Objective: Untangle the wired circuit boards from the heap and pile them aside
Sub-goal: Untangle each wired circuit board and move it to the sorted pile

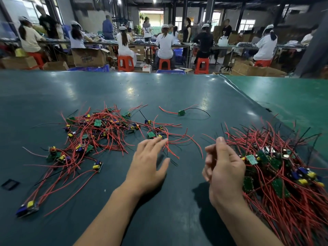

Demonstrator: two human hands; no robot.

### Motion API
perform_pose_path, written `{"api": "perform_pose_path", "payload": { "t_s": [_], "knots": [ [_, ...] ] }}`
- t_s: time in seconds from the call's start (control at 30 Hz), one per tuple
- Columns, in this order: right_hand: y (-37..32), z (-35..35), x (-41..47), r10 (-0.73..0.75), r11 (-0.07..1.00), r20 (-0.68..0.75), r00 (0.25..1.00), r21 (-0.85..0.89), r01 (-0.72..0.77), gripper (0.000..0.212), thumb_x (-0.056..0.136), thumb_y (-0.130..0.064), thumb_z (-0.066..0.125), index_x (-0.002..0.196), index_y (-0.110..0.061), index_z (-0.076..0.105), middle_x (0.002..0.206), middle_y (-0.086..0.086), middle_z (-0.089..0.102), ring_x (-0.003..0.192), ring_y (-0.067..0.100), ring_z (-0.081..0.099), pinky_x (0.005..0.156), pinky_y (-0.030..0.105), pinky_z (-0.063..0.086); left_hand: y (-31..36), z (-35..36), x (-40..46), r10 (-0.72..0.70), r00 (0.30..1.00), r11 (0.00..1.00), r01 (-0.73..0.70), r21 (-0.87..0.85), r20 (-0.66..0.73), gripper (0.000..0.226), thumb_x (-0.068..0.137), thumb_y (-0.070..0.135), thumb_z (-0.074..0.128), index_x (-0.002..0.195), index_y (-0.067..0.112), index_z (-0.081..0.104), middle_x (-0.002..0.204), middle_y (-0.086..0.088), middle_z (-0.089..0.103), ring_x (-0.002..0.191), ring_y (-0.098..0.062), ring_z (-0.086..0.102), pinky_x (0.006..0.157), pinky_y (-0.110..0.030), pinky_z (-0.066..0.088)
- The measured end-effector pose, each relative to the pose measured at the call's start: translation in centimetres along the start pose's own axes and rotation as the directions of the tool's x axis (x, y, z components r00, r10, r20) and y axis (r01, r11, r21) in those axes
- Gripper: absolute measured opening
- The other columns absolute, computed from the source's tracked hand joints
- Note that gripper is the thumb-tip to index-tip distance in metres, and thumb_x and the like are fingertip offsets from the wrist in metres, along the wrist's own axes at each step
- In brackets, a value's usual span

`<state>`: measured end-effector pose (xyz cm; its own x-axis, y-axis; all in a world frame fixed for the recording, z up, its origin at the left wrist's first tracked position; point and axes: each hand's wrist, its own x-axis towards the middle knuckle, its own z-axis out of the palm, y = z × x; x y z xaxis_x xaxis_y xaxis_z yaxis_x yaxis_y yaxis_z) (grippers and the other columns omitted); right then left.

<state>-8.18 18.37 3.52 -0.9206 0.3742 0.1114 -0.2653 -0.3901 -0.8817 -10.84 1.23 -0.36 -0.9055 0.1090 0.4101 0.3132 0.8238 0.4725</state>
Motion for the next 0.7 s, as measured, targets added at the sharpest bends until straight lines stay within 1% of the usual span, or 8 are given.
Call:
{"api": "perform_pose_path", "payload": {
  "t_s": [0.1,0.23,0.33,0.4,0.5,0.53,0.6,0.7],
  "knots": [
    [0.1,0.2,-0.3,-0.018,0.997,0.045,0.999,-0.078,0.021,0.045,0.100,-0.027,0.053,0.056,-0.018,0.061,0.047,0.000,0.044,0.035,0.008,0.029,0.035,0.017,0.023,0.0,0.4,-0.2,0.070,0.989,0.988,-0.087,0.126,0.131,0.041,0.099,0.035,0.044,0.140,0.037,0.047,0.154,0.017,0.032,0.140,-0.010,0.023,0.109,-0.030,0.022],
    [0.2,0.3,-0.3,0.019,0.993,0.083,0.996,-0.119,-0.009,0.044,0.100,-0.025,0.054,0.057,-0.016,0.060,0.046,0.000,0.043,0.036,0.010,0.029,0.036,0.020,0.022,0.3,0.3,0.2,0.094,0.990,0.982,-0.110,0.156,0.109,0.055,0.088,0.013,0.046,0.137,0.037,0.049,0.153,0.016,0.033,0.132,-0.015,0.033,0.102,-0.033,0.029],
    [0.6,0.3,-0.3,0.007,0.986,0.101,0.995,-0.169,0.011,0.043,0.099,-0.025,0.055,0.057,-0.015,0.060,0.045,0.000,0.043,0.036,0.011,0.030,0.037,0.020,0.023,0.6,0.0,0.8,0.129,0.983,0.981,-0.145,0.127,0.127,0.038,0.086,0.009,0.048,0.111,0.031,0.065,0.126,0.012,0.057,0.117,-0.018,0.044,0.095,-0.033,0.034],
    [1.0,0.1,-0.1,-0.001,0.977,0.128,0.992,-0.212,0.028,0.044,0.099,-0.026,0.055,0.056,-0.016,0.062,0.046,0.000,0.045,0.038,0.012,0.031,0.038,0.021,0.024,0.8,-0.2,1.0,0.124,0.991,0.990,-0.126,0.059,0.048,0.021,0.086,0.006,0.054,0.095,0.020,0.066,0.103,0.005,0.062,0.102,-0.023,0.051,0.089,-0.033,0.039],
    [1.6,-0.4,0.1,0.038,0.952,0.169,0.985,-0.305,0.016,0.040,0.098,-0.026,0.057,0.060,-0.015,0.064,0.049,0.001,0.048,0.040,0.011,0.035,0.038,0.021,0.028,1.2,-0.9,0.7,0.117,0.986,0.991,-0.123,-0.045,-0.120,0.016,0.083,-0.002,0.060,0.092,0.009,0.068,0.096,-0.004,0.062,0.093,-0.025,0.058,0.085,-0.033,0.044],
    [1.7,-0.4,0.0,0.068,0.940,0.190,0.979,-0.341,0.001,0.034,0.097,-0.025,0.058,0.065,-0.015,0.065,0.052,0.001,0.051,0.041,0.009,0.037,0.039,0.019,0.029,1.5,-1.3,0.6,0.151,0.965,0.981,-0.172,-0.086,-0.215,0.016,0.081,-0.005,0.063,0.092,0.005,0.069,0.096,-0.006,0.062,0.091,-0.024,0.059,0.084,-0.032,0.047],
    [2.1,-0.3,-0.1,0.106,0.896,0.270,0.957,-0.444,0.026,0.007,0.094,-0.018,0.064,0.087,-0.019,0.066,0.063,0.005,0.059,0.042,0.007,0.043,0.042,0.017,0.035,2.3,-2.0,0.3,0.263,0.862,0.934,-0.340,-0.111,-0.433,0.015,0.080,-0.008,0.065,0.092,0.000,0.070,0.095,-0.009,0.063,0.089,-0.021,0.061,0.083,-0.028,0.049],
    [2.5,-0.4,-0.3,0.123,0.760,0.430,0.895,-0.620,0.194,0.049,0.087,-0.008,0.068,0.128,-0.031,0.052,0.085,0.000,0.068,0.057,0.011,0.057,0.061,0.027,0.049,3.8,-1.9,-0.7,0.399,0.759,0.842,-0.525,-0.120,-0.515,0.014,0.088,-0.001,0.062,0.097,0.000,0.072,0.098,-0.010,0.065,0.091,-0.023,0.064,0.083,-0.032,0.052]
  ]
}}
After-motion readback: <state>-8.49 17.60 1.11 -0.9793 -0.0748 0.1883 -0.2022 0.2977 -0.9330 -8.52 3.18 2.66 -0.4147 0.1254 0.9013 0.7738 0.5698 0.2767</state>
